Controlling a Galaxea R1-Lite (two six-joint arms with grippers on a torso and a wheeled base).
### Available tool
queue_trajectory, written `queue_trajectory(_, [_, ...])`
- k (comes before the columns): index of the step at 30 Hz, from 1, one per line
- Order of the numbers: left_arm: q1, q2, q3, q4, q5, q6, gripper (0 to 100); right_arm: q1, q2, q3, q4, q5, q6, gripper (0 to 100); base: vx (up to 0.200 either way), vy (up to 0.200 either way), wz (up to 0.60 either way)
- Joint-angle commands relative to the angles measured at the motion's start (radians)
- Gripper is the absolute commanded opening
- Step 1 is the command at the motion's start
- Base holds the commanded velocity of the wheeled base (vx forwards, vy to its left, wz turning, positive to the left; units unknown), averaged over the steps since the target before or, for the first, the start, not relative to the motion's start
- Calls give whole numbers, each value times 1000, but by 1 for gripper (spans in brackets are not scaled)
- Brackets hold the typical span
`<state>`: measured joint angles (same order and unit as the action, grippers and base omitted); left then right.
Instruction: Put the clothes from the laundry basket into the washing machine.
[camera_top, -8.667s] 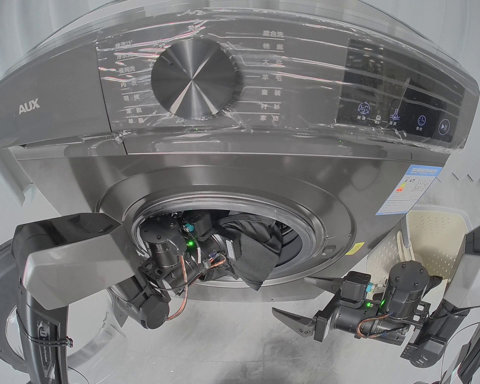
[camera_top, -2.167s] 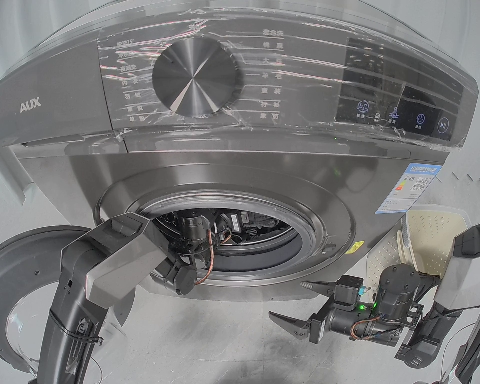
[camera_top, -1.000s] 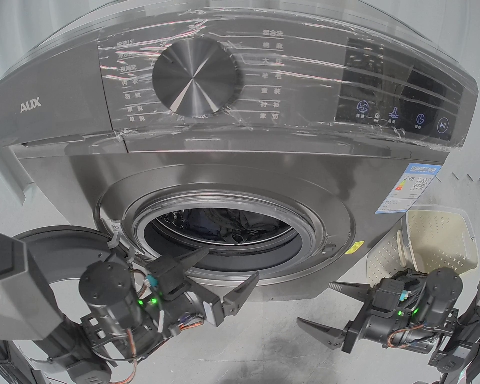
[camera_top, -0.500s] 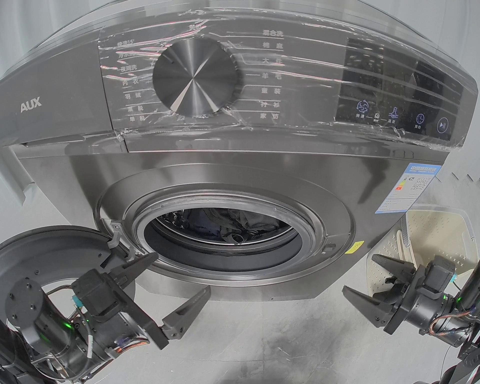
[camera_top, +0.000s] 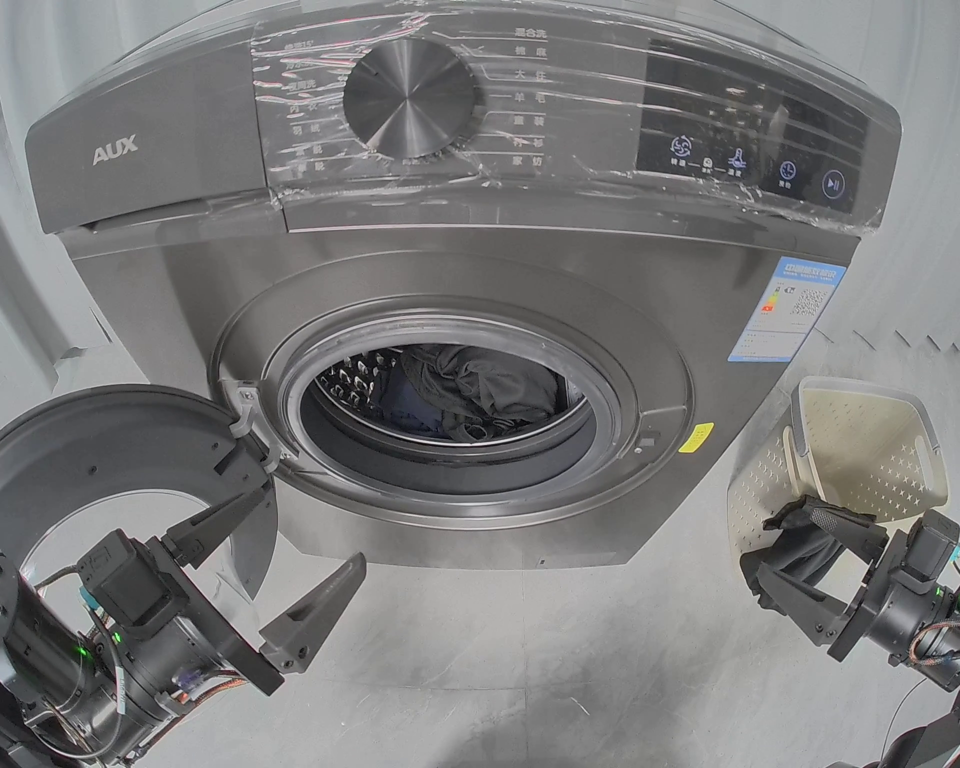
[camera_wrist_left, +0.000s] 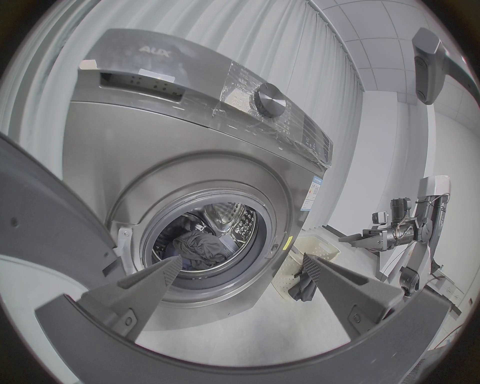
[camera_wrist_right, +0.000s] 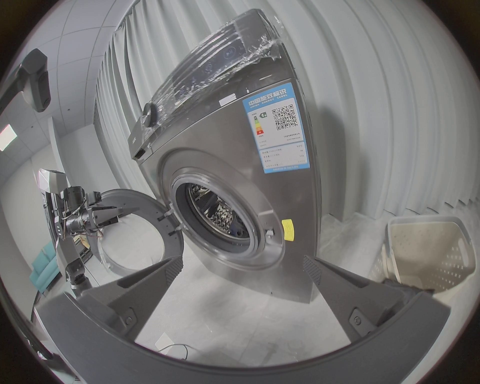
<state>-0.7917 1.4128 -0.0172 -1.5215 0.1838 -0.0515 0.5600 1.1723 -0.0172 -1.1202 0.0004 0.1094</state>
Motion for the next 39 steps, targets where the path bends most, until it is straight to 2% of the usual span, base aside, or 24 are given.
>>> queue_trajectory(1, [29, -95, 17, 52, 5, 2, 100, -58, -157, 16, 97, 4, 0, 100, -200, 0, 0])
queue_trajectory(4, [40, -156, 17, 118, 3, 4, 100, -78, -209, 16, 160, 9, -2, 100, -200, 0, 0])
queue_trajectory(8, [42, -354, 17, 363, -1, 5, 100, -117, -293, 8, 278, 10, 0, 100, -100, 0, 0])
queue_trajectory(10, [52, -429, 16, 454, -1, 5, 100, -140, -312, 8, 298, 10, 0, 100, -100, 0, 0])
queue_trajectory(15, [104, -571, 17, 600, -12, 5, 100, -196, -318, 16, 306, 10, -4, 100, -200, 0, 0])
queue_trajectory(19, [129, -641, 17, 687, -12, 5, 100, -201, -339, 16, 319, 12, 0, 100, 0, 0, 0])
queue_trajectory(20, [146, -698, 17, 744, -14, 1, 100, -206, -369, 16, 342, 10, 0, 100, 0, 0, 0])
queue_trajectory(27, [200, -897, 17, 920, -20, -2, 100, -241, -531, 16, 504, 12, -4, 100, 0, 0, 0])
queue_trajectory(32, [252, -992, 17, 1009, -47, 2, 100, -278, -645, 16, 593, 13, -4, 100, 0, -80, 0])
queue_trajectory(35, [336, -1061, 8, 1034, -101, 7, 100, -313, -761, 13, 671, 15, -10, 100, 0, -200, 0])
queue_trajectory(39, [416, -1132, 11, 1070, -132, 21, 100, -331, -856, 16, 764, 15, -16, 100, 0, -200, 0])
